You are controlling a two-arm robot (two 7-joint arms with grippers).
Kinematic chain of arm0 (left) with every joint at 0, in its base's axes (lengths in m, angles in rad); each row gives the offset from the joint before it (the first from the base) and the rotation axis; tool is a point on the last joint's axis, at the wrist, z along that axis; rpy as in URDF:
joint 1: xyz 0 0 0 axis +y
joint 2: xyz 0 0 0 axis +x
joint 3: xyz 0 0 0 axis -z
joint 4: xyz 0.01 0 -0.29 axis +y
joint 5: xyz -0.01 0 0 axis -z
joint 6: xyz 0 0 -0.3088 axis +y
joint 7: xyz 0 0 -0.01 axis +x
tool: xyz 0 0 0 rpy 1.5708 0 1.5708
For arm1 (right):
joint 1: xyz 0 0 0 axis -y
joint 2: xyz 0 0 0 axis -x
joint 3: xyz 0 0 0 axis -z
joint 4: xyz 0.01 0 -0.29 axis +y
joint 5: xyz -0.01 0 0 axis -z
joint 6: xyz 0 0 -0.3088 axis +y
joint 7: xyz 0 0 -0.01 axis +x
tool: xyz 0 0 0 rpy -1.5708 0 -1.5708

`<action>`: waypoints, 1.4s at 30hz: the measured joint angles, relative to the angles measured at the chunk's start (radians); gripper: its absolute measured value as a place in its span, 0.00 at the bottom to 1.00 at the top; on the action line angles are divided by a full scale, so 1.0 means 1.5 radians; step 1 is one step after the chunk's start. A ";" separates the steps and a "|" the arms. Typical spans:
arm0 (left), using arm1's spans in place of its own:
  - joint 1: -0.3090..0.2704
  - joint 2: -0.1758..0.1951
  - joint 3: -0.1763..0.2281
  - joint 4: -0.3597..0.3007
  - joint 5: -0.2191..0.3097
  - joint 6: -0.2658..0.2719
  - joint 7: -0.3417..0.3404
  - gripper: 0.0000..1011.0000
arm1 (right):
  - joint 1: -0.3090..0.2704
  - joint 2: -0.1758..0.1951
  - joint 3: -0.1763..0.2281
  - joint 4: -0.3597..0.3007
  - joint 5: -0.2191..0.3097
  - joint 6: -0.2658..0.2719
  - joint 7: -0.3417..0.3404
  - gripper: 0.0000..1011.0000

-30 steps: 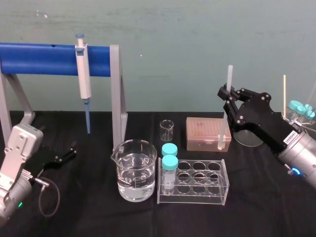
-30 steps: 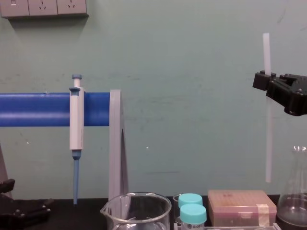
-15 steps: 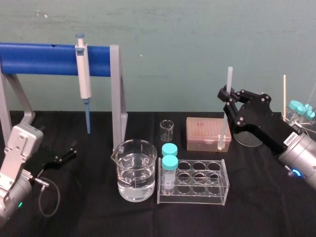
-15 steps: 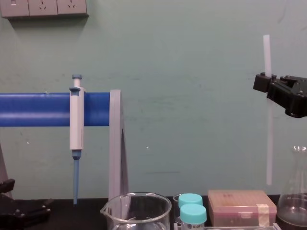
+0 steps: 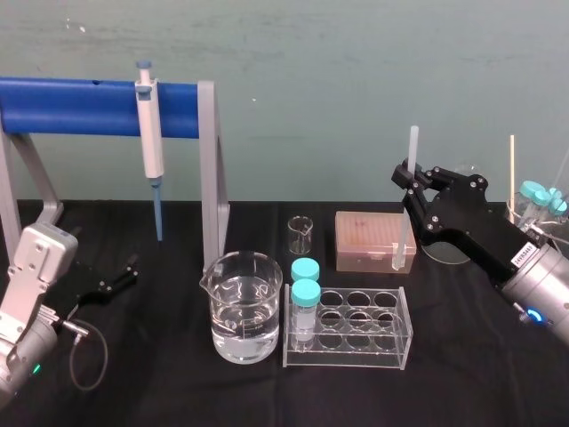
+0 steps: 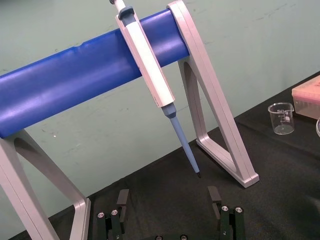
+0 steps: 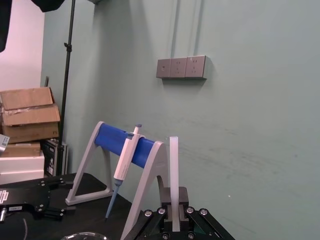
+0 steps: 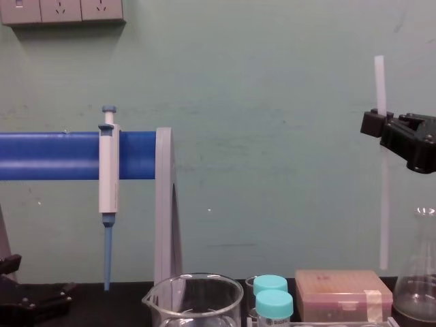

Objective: Pick up the stirring rod with one hand, then place it down.

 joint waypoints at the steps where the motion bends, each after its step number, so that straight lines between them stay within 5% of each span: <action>1: 0.000 0.000 0.000 0.000 0.000 0.000 0.000 0.99 | 0.000 0.000 0.000 0.000 0.000 0.000 0.000 0.07; 22: 0.000 0.000 0.000 0.000 0.000 0.000 0.000 0.99 | 0.004 0.019 -0.033 0.092 0.073 -0.031 0.100 0.07; 42: 0.000 0.000 0.000 0.000 0.000 0.000 0.000 0.99 | 0.028 0.008 -0.056 0.142 0.052 -0.043 0.094 0.07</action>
